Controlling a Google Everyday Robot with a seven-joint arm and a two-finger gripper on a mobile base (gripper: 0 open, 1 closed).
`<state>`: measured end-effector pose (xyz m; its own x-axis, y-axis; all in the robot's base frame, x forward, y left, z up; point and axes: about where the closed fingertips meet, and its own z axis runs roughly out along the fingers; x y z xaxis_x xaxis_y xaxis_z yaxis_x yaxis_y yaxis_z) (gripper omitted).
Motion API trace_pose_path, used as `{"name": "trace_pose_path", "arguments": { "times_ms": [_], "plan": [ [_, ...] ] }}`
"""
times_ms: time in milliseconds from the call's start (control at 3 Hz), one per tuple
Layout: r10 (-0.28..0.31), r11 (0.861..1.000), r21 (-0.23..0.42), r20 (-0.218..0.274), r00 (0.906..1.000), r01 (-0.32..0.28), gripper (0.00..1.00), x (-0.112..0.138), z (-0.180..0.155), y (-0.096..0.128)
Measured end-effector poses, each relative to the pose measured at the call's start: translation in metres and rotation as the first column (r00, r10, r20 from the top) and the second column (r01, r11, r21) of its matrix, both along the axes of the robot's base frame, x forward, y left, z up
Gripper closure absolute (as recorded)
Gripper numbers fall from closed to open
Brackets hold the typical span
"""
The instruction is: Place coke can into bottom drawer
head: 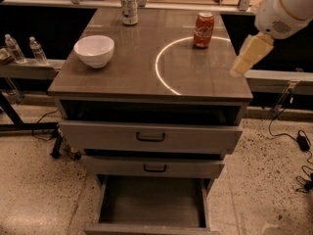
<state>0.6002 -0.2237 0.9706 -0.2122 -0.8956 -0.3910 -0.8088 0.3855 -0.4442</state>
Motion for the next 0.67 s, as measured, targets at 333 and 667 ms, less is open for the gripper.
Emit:
{"name": "trace_pose_path", "arguments": {
  "times_ms": [333,667],
  "plan": [
    [-0.011,1.000,0.014,0.061,0.9981,0.010,0.00,0.0169,0.0067,0.0018],
    [-0.011,1.000,0.014,0.061,0.9981,0.010,0.00,0.0169,0.0067,0.0018]
  ]
}}
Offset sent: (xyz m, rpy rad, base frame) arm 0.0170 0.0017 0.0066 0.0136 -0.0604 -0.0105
